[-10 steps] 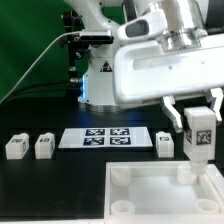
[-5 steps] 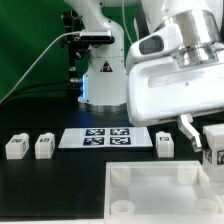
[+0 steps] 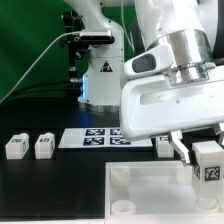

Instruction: Assemble one leg

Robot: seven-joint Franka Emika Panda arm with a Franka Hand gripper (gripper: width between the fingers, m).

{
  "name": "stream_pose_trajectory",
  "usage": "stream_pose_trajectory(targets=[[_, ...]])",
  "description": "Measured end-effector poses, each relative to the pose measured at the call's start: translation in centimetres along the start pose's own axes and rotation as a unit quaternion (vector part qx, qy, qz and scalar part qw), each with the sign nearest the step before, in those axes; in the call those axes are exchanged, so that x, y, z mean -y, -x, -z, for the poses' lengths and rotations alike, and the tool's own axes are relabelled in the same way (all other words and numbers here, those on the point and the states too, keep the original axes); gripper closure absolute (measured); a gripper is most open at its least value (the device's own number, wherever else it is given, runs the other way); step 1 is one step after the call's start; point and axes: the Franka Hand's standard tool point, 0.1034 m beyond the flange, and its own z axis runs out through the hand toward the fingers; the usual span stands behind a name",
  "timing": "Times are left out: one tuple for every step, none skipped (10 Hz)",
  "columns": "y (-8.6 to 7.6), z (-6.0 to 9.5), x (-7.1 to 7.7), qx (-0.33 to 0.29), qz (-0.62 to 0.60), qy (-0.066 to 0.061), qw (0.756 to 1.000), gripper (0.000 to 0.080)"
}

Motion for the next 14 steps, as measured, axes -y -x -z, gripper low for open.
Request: stream_pose_trajectory(targets=[[0.06, -0.05, 0.01, 0.001, 0.0, 0.0, 1.0, 0.0506], [0.04, -0.07, 0.07, 0.001, 0.0, 0.0, 1.0, 0.0506], [0.39, -0.33, 0.07, 0.003, 0.0, -0.001, 1.0, 0.0506], [0.54, -0.55, -0.02, -0.001, -0.001, 0.001, 1.0, 0.0506], [0.52, -0.62, -0.04, -0.008, -0.001, 0.002, 1.0, 0.0506], [0.52, -0.65, 0.0, -0.008, -0.001, 0.002, 1.0, 0.0505], [0.5, -0.68, 0.07, -0.009, -0.004, 0.004, 1.0, 0.0505], [0.43, -0.65, 0.07, -0.009, -0.005, 0.005, 1.0, 0.0505], [0.42, -0.65, 0.05, -0.005, -0.006, 0.004, 1.0, 0.0505], [0.63, -0.75, 0.07, 0.0, -0.006, 0.004, 1.0, 0.0421], [0.73, -0.79, 0.09, 0.002, -0.006, 0.003, 1.0, 0.0421], [0.75, -0.79, 0.09, 0.002, -0.006, 0.003, 1.0, 0.0234], [0.78, -0.81, 0.08, 0.003, -0.006, 0.003, 1.0, 0.0234], [0.81, -0.81, 0.08, 0.003, -0.006, 0.003, 1.0, 0.0168]])
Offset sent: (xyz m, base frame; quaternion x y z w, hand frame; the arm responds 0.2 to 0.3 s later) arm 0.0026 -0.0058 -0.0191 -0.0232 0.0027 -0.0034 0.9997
